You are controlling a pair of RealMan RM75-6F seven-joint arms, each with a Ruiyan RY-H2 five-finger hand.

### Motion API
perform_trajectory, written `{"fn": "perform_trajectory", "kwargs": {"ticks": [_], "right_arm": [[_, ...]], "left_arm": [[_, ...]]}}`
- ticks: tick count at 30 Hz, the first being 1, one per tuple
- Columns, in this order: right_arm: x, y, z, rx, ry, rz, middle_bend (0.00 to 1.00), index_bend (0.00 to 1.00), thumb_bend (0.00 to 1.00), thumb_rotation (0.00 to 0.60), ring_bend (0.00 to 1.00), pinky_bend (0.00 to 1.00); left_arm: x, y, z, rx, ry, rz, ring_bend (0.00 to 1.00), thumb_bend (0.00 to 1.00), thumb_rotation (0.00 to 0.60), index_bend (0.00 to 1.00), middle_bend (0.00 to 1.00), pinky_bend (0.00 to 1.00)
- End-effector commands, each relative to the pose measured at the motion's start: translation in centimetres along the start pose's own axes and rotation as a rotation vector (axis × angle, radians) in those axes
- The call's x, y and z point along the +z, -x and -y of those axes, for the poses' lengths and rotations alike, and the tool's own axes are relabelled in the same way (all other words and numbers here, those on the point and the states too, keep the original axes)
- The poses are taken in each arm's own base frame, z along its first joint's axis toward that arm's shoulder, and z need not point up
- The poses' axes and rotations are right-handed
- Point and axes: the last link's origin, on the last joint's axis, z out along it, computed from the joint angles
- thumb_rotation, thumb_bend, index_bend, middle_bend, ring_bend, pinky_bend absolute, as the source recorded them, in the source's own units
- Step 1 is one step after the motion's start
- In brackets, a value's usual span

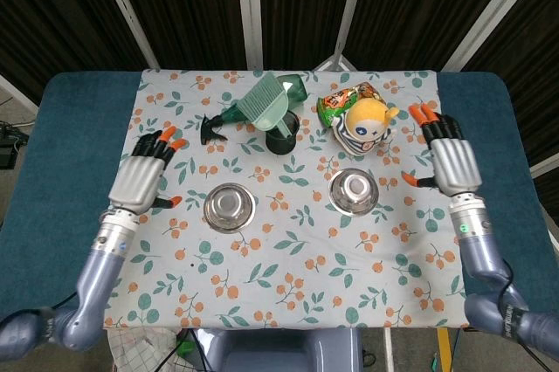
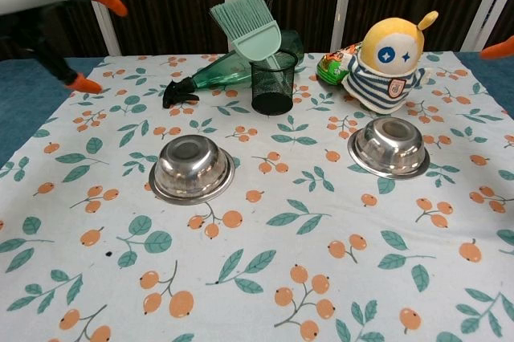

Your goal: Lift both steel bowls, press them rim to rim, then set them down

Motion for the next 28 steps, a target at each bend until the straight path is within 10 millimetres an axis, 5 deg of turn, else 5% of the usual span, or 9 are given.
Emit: {"fn": "perform_trajectory", "kwargs": {"ticks": [1,7,12,20,28], "right_arm": [[-2.3,-2.0,-2.2,0.064,0.013,-0.042,0.00,0.10,0.06,0.600,0.06,0.06],[-6.5,-3.2,-4.4,0.000,-0.034,-0.028,0.00,0.10,0.06,0.600,0.06,0.04],[-10.6,-3.3,-4.7,0.031,-0.069,-0.028,0.00,0.10,0.06,0.600,0.06,0.04],[-17.5,-1.4,-4.1,-0.048,-0.139,-0.016,0.00,0.10,0.06,0.600,0.06,0.04],[-19.9,-1.8,-2.7,-0.116,-0.168,-0.018,0.00,0.10,0.06,0.600,0.06,0.04]], "left_arm": [[-4.4,-1.7,4.3,0.036,-0.075,-0.014,0.00,0.04,0.600,0.16,0.00,0.05],[-10.3,-3.3,8.8,0.075,-0.126,-0.029,0.00,0.04,0.600,0.16,0.00,0.05],[-14.5,-3.4,10.5,0.033,-0.118,-0.044,0.00,0.04,0.600,0.16,0.00,0.05],[-21.4,-0.7,11.0,-0.004,-0.108,-0.032,0.00,0.04,0.600,0.16,0.00,0.05],[-23.1,-0.1,9.2,0.016,-0.099,-0.041,0.00,0.04,0.600,0.16,0.00,0.05]]}}
